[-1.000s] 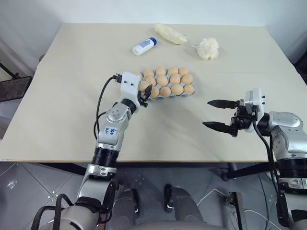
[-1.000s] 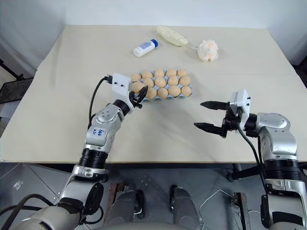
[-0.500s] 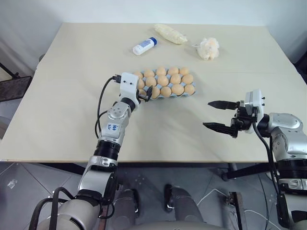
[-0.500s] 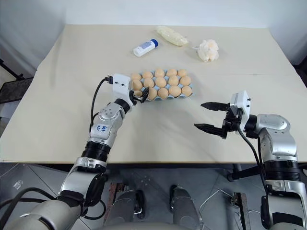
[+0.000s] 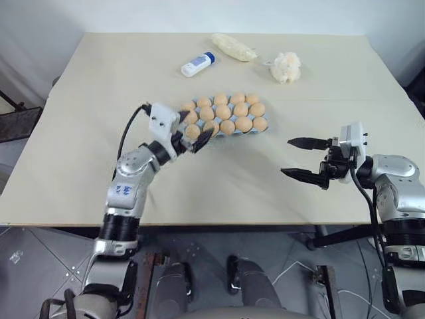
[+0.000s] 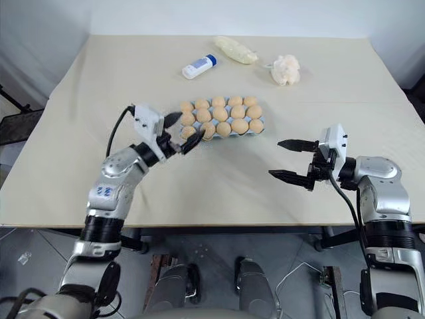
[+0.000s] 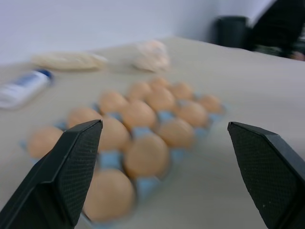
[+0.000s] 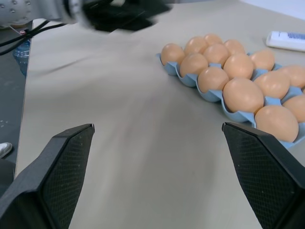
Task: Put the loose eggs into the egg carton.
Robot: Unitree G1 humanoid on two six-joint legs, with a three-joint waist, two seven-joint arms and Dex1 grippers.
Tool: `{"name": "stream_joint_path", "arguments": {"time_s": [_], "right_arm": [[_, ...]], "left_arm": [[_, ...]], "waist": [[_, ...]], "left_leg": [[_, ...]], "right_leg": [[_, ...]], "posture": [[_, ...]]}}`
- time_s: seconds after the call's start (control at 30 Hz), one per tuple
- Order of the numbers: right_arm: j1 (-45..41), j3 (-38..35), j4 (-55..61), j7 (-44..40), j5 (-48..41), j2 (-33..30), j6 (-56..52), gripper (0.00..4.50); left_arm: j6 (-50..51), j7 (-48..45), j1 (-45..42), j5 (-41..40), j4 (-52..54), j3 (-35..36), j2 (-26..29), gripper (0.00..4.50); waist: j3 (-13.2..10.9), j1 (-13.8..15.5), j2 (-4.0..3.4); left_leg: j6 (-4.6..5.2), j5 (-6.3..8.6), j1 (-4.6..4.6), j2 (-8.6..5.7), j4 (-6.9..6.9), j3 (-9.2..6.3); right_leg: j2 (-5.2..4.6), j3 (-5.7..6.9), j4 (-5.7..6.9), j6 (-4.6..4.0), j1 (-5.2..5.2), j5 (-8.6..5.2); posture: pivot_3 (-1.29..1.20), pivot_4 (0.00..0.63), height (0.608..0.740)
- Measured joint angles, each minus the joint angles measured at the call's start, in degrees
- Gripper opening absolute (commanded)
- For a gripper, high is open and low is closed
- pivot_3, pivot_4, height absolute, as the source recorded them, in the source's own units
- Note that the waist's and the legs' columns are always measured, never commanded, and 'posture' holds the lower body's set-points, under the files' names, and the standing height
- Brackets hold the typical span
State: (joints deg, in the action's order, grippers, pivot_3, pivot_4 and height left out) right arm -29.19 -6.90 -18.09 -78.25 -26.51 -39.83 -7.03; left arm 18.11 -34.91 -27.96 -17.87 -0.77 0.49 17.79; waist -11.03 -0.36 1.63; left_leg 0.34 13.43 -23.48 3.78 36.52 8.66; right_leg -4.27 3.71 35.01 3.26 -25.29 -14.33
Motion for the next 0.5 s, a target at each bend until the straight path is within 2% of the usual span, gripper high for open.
{"name": "stream_joint_path", "arguments": {"time_s": [0.17, 0.3, 0.5], "right_arm": [[-2.7, 0.5, -3.4, -1.1, 0.8, 0.5, 2.1, 4.50], [-3.6, 0.7, -5.5, -1.5, 1.5, 0.9, 3.3, 4.50], [-4.2, 1.0, -7.4, -1.6, 2.5, 2.2, 4.1, 4.50]], "left_arm": [[4.0, -11.4, 9.3, -4.7, 7.0, -0.5, 9.9, 4.49], [4.5, -17.3, 12.4, -6.5, 5.3, 2.3, 17.0, 4.49], [-1.1, -19.5, 6.7, -4.9, -7.4, 4.2, 18.7, 4.49]], "waist": [[0.0, -0.4, -0.01], [0.0, -0.6, -0.01], [0.0, -0.8, -0.01]], "left_leg": [[-0.03, 0.02, 0.02, 0.11, -0.03, 0.01], [-0.04, 0.03, 0.00, 0.28, -0.03, -0.01], [-0.04, 0.04, -0.09, 0.25, -0.04, 0.00]], "right_leg": [[-0.21, -0.03, 0.00, -0.06, -0.03, -0.04], [-0.29, -0.01, 0.00, -0.15, -0.08, -0.08], [-0.41, -0.02, -0.06, -0.20, -0.11, -0.11]], "posture": [[0.00, 0.150, 0.740], [0.00, 0.150, 0.740], [0.00, 0.150, 0.740]]}}
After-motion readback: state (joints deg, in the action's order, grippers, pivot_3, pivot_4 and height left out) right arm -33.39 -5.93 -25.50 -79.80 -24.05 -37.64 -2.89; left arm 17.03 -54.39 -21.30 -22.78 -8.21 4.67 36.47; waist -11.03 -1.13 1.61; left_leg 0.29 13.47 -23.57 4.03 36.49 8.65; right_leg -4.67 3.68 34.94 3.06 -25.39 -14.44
